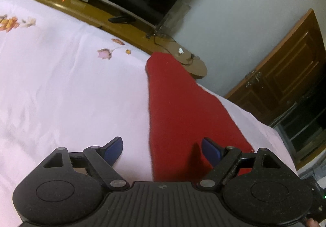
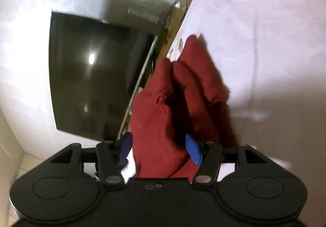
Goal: Fold small clothes
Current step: 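Lift and fold the sweater over on itself with both tools, then lower the fold onto the bed and open both tools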
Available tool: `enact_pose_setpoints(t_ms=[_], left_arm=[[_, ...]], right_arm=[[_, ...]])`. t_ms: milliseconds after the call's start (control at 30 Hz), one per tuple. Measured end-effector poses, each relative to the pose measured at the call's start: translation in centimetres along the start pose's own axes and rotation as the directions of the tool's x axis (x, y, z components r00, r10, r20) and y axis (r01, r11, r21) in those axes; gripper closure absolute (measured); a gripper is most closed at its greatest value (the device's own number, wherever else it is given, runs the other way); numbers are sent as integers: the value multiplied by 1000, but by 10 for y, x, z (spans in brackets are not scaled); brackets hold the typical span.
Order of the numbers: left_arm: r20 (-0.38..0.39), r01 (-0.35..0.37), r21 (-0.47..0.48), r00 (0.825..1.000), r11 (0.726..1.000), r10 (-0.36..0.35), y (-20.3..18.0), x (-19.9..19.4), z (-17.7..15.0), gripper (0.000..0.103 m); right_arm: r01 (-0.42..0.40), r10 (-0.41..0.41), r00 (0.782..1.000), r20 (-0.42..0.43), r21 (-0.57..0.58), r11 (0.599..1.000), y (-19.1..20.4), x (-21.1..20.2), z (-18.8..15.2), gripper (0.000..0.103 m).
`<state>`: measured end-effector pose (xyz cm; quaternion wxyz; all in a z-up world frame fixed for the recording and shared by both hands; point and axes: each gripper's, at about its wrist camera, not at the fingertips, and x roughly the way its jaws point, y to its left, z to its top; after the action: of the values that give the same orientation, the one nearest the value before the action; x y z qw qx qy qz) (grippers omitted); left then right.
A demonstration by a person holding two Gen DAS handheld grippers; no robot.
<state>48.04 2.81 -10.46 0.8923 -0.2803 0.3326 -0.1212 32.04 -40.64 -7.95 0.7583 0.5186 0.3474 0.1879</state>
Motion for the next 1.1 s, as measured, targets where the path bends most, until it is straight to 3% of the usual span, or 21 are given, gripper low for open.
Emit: enact_pose_setpoints(t_ms=[233,567,633,733,800,967,1100], left_arm=[[-6,3,-37,1000,999,-3,8,1,-4,20],[-4,4,-69,1000,998,-5,22,-4,-1,20],[-4,4,-71,1000,997,-4,25,-5,0,20],[-1,6,-78,1000,997,-6,30,-7,2,20],[-2,8,-77,1000,997,-8,34,-9,2,20],[-2,10,-84,1000,996,-10,39,-9,3,20],[-9,14,-71,1000,997,-14,37,-9,3,20]], right_arm=[[-15,15,996,-85,10,1000,-3,30,-1,41],[-43,40,997,-63,-58,997,11,46,21,42],[-6,4,1000,-23,-99,995,14,40,24,41],[8,-8,1000,-13,-28,1000,2,40,34,42],[16,-14,1000,21,-67,998,5,32,36,39],[1,-6,999,-45,-122,993,10,50,45,38],[100,-138,983,-120,-278,956,28,84,50,39]])
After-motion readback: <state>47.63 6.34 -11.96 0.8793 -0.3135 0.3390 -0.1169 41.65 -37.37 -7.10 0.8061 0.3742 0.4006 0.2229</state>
